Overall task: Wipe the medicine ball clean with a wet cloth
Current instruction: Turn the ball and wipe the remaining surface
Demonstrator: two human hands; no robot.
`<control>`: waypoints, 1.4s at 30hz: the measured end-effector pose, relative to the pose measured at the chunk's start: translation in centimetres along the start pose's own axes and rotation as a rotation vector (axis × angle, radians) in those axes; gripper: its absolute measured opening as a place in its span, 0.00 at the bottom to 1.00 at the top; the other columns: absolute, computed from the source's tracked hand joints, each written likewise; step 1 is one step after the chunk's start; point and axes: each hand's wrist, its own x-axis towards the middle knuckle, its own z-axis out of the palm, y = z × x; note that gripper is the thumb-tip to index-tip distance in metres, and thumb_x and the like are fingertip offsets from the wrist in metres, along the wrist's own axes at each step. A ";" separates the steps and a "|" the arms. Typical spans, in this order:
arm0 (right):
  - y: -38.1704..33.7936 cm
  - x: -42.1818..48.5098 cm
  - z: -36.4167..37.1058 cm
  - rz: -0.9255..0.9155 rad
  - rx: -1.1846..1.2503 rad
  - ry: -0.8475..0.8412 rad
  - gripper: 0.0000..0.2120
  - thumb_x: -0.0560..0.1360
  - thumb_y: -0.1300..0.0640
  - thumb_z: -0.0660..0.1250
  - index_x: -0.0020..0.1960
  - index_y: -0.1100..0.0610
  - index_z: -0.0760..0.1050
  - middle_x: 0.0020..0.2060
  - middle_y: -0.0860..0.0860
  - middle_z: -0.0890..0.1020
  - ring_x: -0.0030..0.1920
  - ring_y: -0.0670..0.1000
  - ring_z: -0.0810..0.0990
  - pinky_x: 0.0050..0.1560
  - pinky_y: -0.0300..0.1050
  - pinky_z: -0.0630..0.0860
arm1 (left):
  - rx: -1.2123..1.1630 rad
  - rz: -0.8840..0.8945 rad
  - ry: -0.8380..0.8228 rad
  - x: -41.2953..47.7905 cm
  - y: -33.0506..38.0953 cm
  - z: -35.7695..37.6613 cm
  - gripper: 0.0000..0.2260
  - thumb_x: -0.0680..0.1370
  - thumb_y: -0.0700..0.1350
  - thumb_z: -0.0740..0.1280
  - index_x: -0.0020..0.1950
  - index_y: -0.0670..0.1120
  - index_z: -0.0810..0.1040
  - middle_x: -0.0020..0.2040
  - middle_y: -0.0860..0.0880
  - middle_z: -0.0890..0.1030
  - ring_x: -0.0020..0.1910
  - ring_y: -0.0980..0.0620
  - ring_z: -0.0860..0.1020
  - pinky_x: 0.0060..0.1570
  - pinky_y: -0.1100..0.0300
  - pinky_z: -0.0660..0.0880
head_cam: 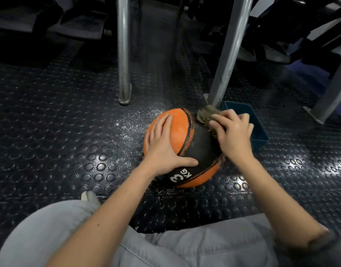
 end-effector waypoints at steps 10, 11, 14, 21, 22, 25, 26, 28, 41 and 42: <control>-2.3 -4.8 -0.3 -0.367 -0.066 0.062 0.11 0.76 0.51 0.62 0.50 0.54 0.81 0.45 0.47 0.80 0.44 0.51 0.66 0.42 0.45 0.58 | -0.005 0.018 0.028 -0.3 -0.3 0.4 0.61 0.54 0.67 0.76 0.77 0.54 0.45 0.75 0.61 0.45 0.74 0.58 0.44 0.74 0.48 0.43; -1.5 -3.6 -0.5 -0.311 -0.073 0.047 0.12 0.76 0.50 0.62 0.51 0.53 0.81 0.46 0.48 0.80 0.45 0.51 0.66 0.42 0.45 0.57 | 0.003 0.023 0.023 -0.1 0.0 0.5 0.60 0.56 0.65 0.77 0.77 0.54 0.44 0.75 0.61 0.44 0.74 0.58 0.44 0.74 0.48 0.43; -0.5 -0.6 -0.5 -0.051 -0.025 -0.004 0.12 0.77 0.51 0.64 0.54 0.54 0.81 0.47 0.48 0.79 0.46 0.51 0.64 0.45 0.45 0.55 | 0.028 0.013 0.022 0.0 0.1 0.6 0.59 0.57 0.63 0.78 0.77 0.54 0.44 0.75 0.61 0.43 0.74 0.58 0.42 0.74 0.47 0.42; -4.5 -6.1 0.1 -0.328 -0.056 0.047 0.09 0.74 0.52 0.64 0.48 0.52 0.81 0.43 0.46 0.79 0.43 0.50 0.67 0.41 0.46 0.59 | 0.030 0.007 0.069 0.4 -0.3 1.0 0.55 0.56 0.65 0.66 0.77 0.53 0.44 0.76 0.58 0.45 0.75 0.56 0.43 0.72 0.53 0.38; -4.1 -5.4 0.1 -0.313 -0.059 0.053 0.09 0.74 0.51 0.64 0.48 0.52 0.81 0.43 0.45 0.79 0.44 0.50 0.66 0.42 0.45 0.57 | 0.030 0.009 0.064 0.5 -0.2 1.0 0.56 0.55 0.67 0.64 0.77 0.53 0.44 0.76 0.58 0.45 0.75 0.56 0.43 0.72 0.52 0.39; -2.7 -2.2 0.0 -0.147 -0.072 0.066 0.10 0.74 0.51 0.64 0.49 0.53 0.82 0.44 0.47 0.79 0.44 0.51 0.66 0.42 0.44 0.52 | 0.030 0.017 0.056 0.6 0.1 1.0 0.59 0.55 0.68 0.73 0.77 0.52 0.45 0.77 0.56 0.46 0.75 0.55 0.43 0.74 0.47 0.41; -2.3 -1.1 0.0 -0.075 -0.051 0.057 0.10 0.75 0.51 0.64 0.50 0.54 0.82 0.44 0.47 0.79 0.45 0.51 0.66 0.43 0.44 0.52 | 0.038 0.014 0.049 0.6 0.3 0.9 0.59 0.57 0.65 0.76 0.77 0.52 0.45 0.77 0.56 0.45 0.75 0.55 0.43 0.74 0.47 0.42; -2.0 -0.7 0.2 0.000 0.008 0.047 0.10 0.76 0.52 0.65 0.53 0.55 0.81 0.45 0.48 0.78 0.45 0.50 0.64 0.44 0.44 0.53 | 0.050 0.002 0.043 0.5 0.5 0.8 0.58 0.58 0.64 0.77 0.77 0.52 0.44 0.76 0.57 0.45 0.75 0.55 0.43 0.74 0.46 0.42; -0.5 0.3 0.0 0.117 0.031 0.000 0.11 0.77 0.52 0.65 0.56 0.54 0.80 0.48 0.48 0.77 0.50 0.53 0.68 0.47 0.46 0.55 | 0.065 0.009 0.034 0.3 0.5 0.8 0.59 0.58 0.65 0.76 0.77 0.53 0.43 0.76 0.58 0.44 0.75 0.56 0.42 0.74 0.47 0.41; -0.9 -0.3 0.0 0.132 0.056 0.010 0.11 0.77 0.52 0.65 0.56 0.54 0.80 0.47 0.48 0.77 0.50 0.53 0.68 0.47 0.46 0.55 | 0.059 0.004 0.037 0.3 0.4 0.8 0.59 0.58 0.65 0.76 0.77 0.53 0.43 0.76 0.58 0.44 0.75 0.57 0.42 0.74 0.47 0.42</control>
